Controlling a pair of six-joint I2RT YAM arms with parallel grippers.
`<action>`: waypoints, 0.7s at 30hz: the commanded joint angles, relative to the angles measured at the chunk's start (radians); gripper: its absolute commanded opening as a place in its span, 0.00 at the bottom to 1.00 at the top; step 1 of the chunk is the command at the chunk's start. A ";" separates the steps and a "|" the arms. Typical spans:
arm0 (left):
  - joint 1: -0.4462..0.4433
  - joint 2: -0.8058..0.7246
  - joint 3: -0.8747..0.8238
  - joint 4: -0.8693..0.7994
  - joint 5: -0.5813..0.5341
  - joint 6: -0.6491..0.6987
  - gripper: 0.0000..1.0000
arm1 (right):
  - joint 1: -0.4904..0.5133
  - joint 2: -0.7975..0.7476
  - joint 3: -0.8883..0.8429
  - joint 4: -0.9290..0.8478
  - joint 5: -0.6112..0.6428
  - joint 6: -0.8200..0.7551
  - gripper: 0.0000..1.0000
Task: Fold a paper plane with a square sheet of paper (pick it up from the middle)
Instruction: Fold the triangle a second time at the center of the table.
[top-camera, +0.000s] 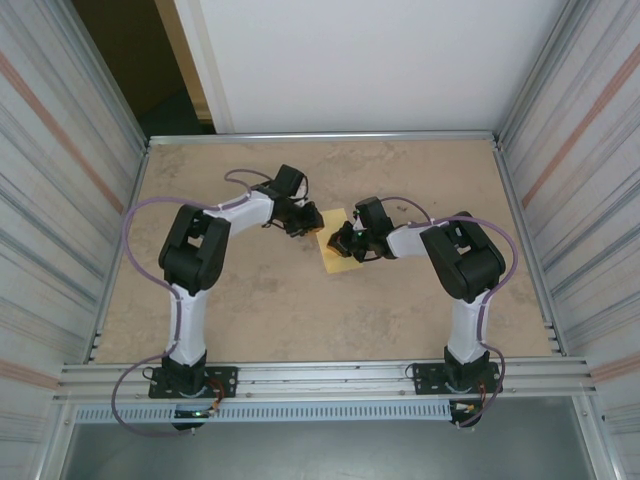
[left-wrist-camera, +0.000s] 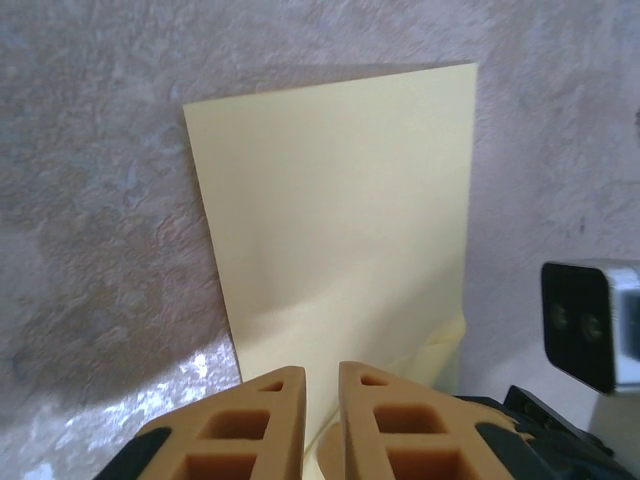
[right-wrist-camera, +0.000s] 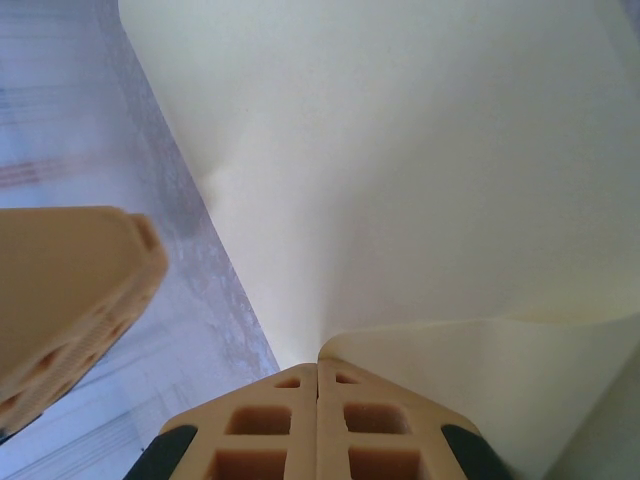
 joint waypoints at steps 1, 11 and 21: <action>0.006 -0.033 -0.032 0.010 0.027 0.000 0.18 | -0.005 0.028 0.001 -0.058 0.018 0.033 0.01; 0.000 0.072 0.020 0.008 0.057 -0.001 0.11 | -0.008 0.012 -0.021 0.015 -0.011 0.050 0.00; 0.001 0.093 0.004 -0.018 0.035 0.003 0.07 | -0.009 0.011 -0.032 0.080 -0.042 0.045 0.00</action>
